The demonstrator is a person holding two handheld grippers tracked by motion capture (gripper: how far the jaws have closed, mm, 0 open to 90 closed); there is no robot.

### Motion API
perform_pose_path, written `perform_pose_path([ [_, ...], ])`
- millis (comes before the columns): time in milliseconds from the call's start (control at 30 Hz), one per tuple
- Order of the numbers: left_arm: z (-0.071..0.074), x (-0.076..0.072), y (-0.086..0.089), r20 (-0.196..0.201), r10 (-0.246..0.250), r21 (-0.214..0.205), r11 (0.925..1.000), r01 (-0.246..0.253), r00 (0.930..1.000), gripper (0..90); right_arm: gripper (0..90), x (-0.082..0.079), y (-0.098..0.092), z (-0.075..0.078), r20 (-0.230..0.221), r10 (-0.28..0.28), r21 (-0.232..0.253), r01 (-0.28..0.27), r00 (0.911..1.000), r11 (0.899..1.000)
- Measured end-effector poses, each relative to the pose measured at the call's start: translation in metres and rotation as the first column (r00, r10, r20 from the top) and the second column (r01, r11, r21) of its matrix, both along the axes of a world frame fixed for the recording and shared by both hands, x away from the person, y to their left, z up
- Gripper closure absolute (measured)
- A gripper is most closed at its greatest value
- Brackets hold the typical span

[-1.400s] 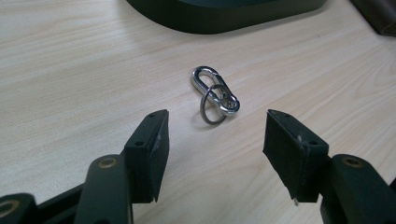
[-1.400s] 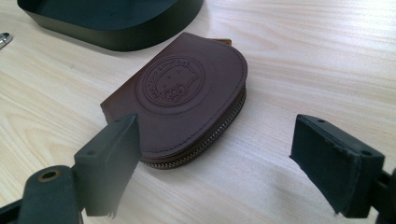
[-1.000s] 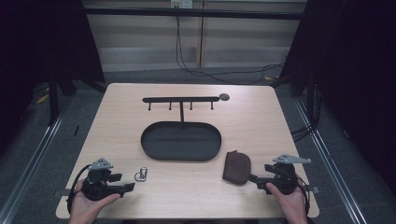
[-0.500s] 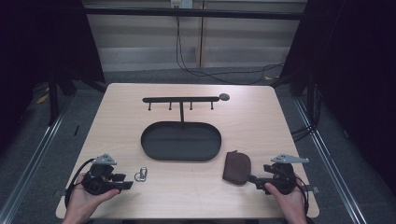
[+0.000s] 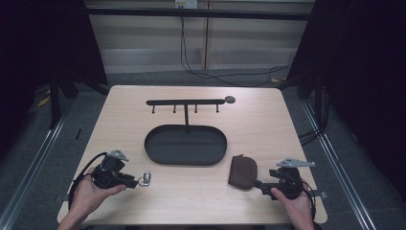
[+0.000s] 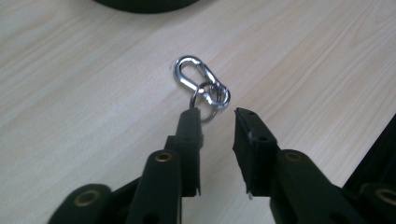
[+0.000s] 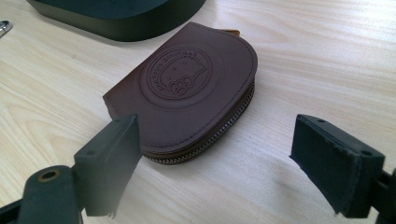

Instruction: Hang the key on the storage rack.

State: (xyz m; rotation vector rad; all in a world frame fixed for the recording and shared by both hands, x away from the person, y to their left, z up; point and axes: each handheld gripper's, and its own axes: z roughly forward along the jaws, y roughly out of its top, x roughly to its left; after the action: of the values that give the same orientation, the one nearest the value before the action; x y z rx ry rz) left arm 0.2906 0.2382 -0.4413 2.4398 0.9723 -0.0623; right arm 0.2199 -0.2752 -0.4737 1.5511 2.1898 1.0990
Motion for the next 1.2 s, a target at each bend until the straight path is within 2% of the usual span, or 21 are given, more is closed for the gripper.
perform_pose_path([
  [100, -0.001, 0.006, -0.007, -0.005, -0.019, 0.051, 0.9985, 0.019, 0.9998, 73.1, 15.5, 0.000, 0.000, 0.000, 0.001, -0.001, 0.003, 0.001, 1.0000, 1.000],
  [233, -0.001, 0.011, -0.011, -0.010, -0.022, 0.065, 0.9976, 0.023, 0.9997, 68.0, 15.5, 0.000, -0.001, 0.000, 0.001, 0.000, 0.003, 0.000, 1.0000, 1.000],
  [300, -0.003, 0.014, -0.014, -0.027, -0.028, 0.071, 0.9970, 0.030, 0.9992, 66.1, 15.5, 0.000, 0.000, 0.000, -0.001, -0.002, 0.004, 0.002, 1.0000, 1.000],
  [333, -0.004, 0.015, -0.016, -0.027, -0.035, 0.094, 0.9948, 0.038, 0.9990, 66.7, 15.4, 0.000, 0.000, 0.000, 0.000, 0.001, 0.003, -0.001, 1.0000, 1.000],
  [433, -0.005, 0.017, -0.018, -0.035, -0.043, 0.095, 0.9944, 0.047, 0.9985, 67.9, 15.4, 0.000, 0.000, 0.000, 0.000, 0.002, 0.003, -0.002, 1.0000, 1.000],
  [567, -0.009, 0.021, -0.022, -0.053, -0.070, 0.123, 0.9895, 0.076, 0.9962, 69.4, 15.5, 0.000, 0.000, 0.000, 0.000, 0.003, 0.002, -0.003, 1.0000, 1.000],
  [733, -0.015, 0.027, -0.024, -0.085, -0.067, 0.145, 0.9863, 0.079, 0.9941, 69.8, 15.5, 0.000, 0.000, 0.000, -0.003, 0.004, 0.002, -0.004, 1.0000, 1.000],
  [833, -0.017, 0.029, -0.023, -0.091, -0.058, 0.138, 0.9880, 0.070, 0.9941, 71.1, 15.5, 0.000, 0.000, 0.000, -0.003, 0.010, 0.000, -0.010, 1.0000, 1.000],
  [933, -0.019, 0.028, -0.023, -0.104, -0.078, 0.139, 0.9860, 0.092, 0.9916, 74.9, 15.3, 0.000, 0.000, 0.000, -0.005, 0.010, 0.002, -0.010, 0.9999, 1.000],
  [1033, -0.020, 0.027, -0.025, -0.104, -0.082, 0.152, 0.9837, 0.097, 0.9912, 77.0, 15.3, 0.000, 0.001, 0.000, -0.001, 0.014, -0.001, -0.014, 0.9999, 1.000],
  [1167, -0.020, 0.026, -0.026, -0.101, -0.094, 0.144, 0.9837, 0.108, 0.9904, 83.4, 15.3, 0.000, 0.001, 0.000, -0.002, 0.017, -0.003, -0.017, 0.9999, 1.000],
  [1200, -0.019, 0.026, -0.026, -0.090, -0.091, 0.137, 0.9852, 0.103, 0.9918, 85.3, 15.3, 0.000, 0.001, 0.000, -0.004, 0.015, -0.003, -0.015, 0.9999, 1.000],
])
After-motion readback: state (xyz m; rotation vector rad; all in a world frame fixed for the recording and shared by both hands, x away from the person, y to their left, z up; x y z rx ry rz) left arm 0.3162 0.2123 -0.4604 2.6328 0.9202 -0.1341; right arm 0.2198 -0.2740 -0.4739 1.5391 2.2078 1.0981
